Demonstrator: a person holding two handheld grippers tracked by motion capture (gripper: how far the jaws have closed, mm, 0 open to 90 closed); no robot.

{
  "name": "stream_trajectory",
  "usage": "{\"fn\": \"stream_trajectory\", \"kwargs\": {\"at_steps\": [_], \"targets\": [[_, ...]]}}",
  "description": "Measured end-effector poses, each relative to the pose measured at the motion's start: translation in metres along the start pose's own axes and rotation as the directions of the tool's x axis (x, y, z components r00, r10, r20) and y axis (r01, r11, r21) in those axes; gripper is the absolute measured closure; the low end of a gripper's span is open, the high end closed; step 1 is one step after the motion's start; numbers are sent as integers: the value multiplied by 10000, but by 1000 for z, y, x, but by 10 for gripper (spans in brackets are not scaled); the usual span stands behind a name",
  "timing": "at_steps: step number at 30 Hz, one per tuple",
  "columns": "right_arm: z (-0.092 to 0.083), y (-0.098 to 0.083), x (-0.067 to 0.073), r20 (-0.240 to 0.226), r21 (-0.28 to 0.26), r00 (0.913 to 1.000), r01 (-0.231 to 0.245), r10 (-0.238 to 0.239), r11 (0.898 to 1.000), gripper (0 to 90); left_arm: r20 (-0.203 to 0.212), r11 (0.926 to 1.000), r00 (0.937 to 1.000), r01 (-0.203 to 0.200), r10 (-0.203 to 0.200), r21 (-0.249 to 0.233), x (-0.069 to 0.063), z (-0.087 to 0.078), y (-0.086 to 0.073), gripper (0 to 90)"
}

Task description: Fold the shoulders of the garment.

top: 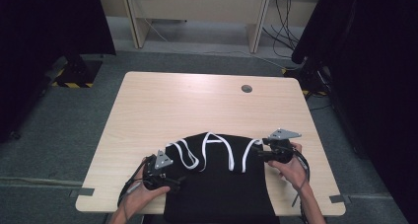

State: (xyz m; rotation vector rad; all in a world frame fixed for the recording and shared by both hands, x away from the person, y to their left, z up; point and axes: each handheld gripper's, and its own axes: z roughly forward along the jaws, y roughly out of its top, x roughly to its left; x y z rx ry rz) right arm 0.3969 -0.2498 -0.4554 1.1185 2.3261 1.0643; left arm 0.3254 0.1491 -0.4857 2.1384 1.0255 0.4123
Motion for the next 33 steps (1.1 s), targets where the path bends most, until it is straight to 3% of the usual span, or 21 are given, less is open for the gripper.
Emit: {"fn": "stream_trajectory", "kwargs": {"at_steps": [3, 15, 23, 24, 33], "targets": [[-11, -6, 13, -515, 27, 9983, 283, -281, 9996, 388, -2, 10000, 10000, 0, 0, 4, 0, 0, 0, 0], [-20, -26, 34, -953, 469, 9942, 540, -493, 9974, 357, -5, 10000, 10000, 7, -7, 2, 0, 0, 0, 0], [-25, -43, 32, -392, 1046, 9971, 695, -657, 9921, 330, -44, 10000, 10000, 48, -48, -1, 0, 1, 1, 0], [-25, -44, 30, -451, 948, 9980, 479, -438, 9943, 328, -42, 10000, 10000, 50, -50, 2, 0, 1, 1, 0], [-23, -43, 20, -71, 888, 9999, 146, -140, 9959, 327, -141, 9999, 9998, 119, -119, 17, 9, 12, 11, 0]]}}
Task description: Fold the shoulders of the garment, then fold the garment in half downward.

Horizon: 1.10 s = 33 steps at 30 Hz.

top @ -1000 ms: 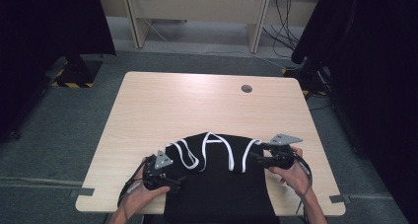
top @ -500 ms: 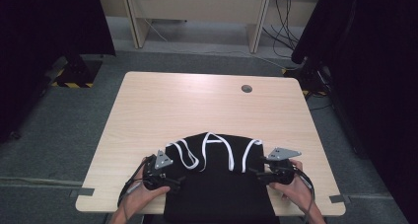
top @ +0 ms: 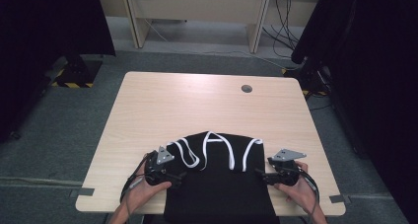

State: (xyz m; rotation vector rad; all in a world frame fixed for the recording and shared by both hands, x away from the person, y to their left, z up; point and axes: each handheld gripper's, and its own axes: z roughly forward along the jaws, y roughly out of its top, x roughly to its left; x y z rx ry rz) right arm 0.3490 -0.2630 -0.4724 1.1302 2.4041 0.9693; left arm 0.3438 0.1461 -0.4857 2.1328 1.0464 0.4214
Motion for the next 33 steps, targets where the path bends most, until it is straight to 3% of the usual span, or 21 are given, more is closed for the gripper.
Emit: {"fn": "stream_trajectory", "kwargs": {"at_steps": [17, 26, 33], "targets": [[10, 9, -28, 553, -154, 9971, -522, 530, 9985, 327, -103, 9999, 9999, 129, -129, -43, 15, 24, 23, 0], [9, 8, -29, 583, -200, 9966, -569, 580, 9982, 324, -108, 9999, 9998, 147, -148, -58, 15, 24, 24, 0], [12, 10, -30, 517, -105, 9970, -576, 580, 9983, 227, 118, 9997, 9998, 177, -175, -196, 14, 23, 24, 12]]}}
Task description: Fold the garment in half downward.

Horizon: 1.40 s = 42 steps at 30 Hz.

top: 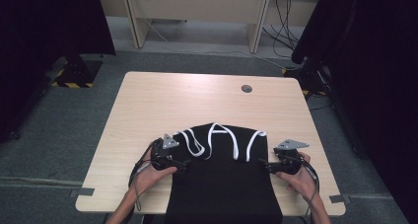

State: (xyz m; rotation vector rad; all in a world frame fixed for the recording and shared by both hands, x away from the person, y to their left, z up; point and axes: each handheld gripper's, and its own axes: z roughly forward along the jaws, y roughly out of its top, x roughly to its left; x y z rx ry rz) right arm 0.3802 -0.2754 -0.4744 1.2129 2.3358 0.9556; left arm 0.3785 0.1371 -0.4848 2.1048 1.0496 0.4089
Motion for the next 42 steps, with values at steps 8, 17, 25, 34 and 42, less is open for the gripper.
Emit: {"fn": "stream_trajectory", "kwargs": {"at_steps": [8, 17, 25, 34, 42], "targets": [[0, 12, -5, -390, -329, 9988, -309, 296, 9990, 213, 328, 9990, 9994, 132, -118, -432, 1, -11, 15, 22], [13, 43, -14, -427, -663, 9985, -372, 344, 9971, 199, 217, 9964, 9973, 715, -706, -451, 18, -2, 41, 20], [41, 62, -23, -405, -249, 9990, -193, 182, 9995, 168, 363, 9944, 9949, 958, -942, -454, 28, 16, 59, 20], [67, 80, -26, -571, 263, 9979, 325, -310, 9991, 166, 327, 9939, 9933, 1105, -1105, 17, 42, 43, 73, 20], [66, 69, -26, -792, -87, 9953, 549, -554, 9985, 342, 13, 9987, 9991, 428, -429, 294, 38, 62, 67, 46]]}}
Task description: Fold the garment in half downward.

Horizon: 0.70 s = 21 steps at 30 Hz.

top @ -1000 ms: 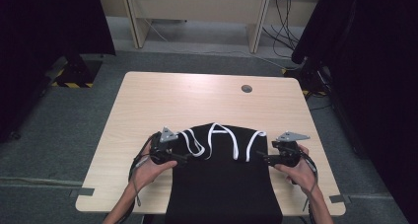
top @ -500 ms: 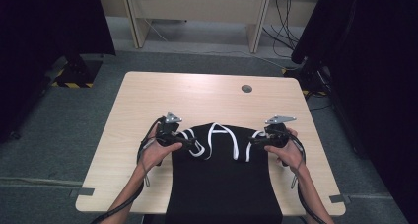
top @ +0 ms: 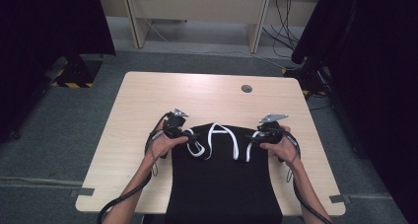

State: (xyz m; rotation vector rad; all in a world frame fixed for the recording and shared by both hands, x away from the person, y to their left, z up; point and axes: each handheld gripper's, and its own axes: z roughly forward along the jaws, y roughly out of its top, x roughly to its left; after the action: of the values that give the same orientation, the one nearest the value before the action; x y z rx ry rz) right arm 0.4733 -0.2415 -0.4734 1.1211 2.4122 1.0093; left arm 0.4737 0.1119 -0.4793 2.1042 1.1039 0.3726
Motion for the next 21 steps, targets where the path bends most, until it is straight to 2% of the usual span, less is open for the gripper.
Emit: {"fn": "stream_trajectory", "kwargs": {"at_steps": [2, 4, 9, 11, 15, 21], "targets": [[-2, -1, 1, -161, -65, 9998, 118, -119, 9999, 431, -58, 9994, 9994, -348, 348, -74, -4, -1, 0, 111], [-3, -3, 2, -322, -150, 9993, 196, -201, 9997, 528, -39, 9988, 9989, -463, 462, -166, -8, -3, 0, 237], [-5, -3, 5, -722, -195, 9971, 225, -239, 9996, 720, 522, 9962, 9952, -814, 829, -300, -16, -6, -1, 590], [-5, -4, 6, -838, -250, 9963, 151, -171, 9996, 758, 671, 9967, 9950, -719, 744, -387, -16, -6, -2, 693], [-7, -4, 4, -969, -493, 9953, -12, -36, 9988, 796, 740, 9952, 9935, -826, 863, -522, -16, -8, -1, 781], [-18, 2, 5, -930, -810, 9956, 66, -141, 9967, 809, 778, 9919, 9915, -985, 1047, -798, -16, -20, 3, 812]]}}
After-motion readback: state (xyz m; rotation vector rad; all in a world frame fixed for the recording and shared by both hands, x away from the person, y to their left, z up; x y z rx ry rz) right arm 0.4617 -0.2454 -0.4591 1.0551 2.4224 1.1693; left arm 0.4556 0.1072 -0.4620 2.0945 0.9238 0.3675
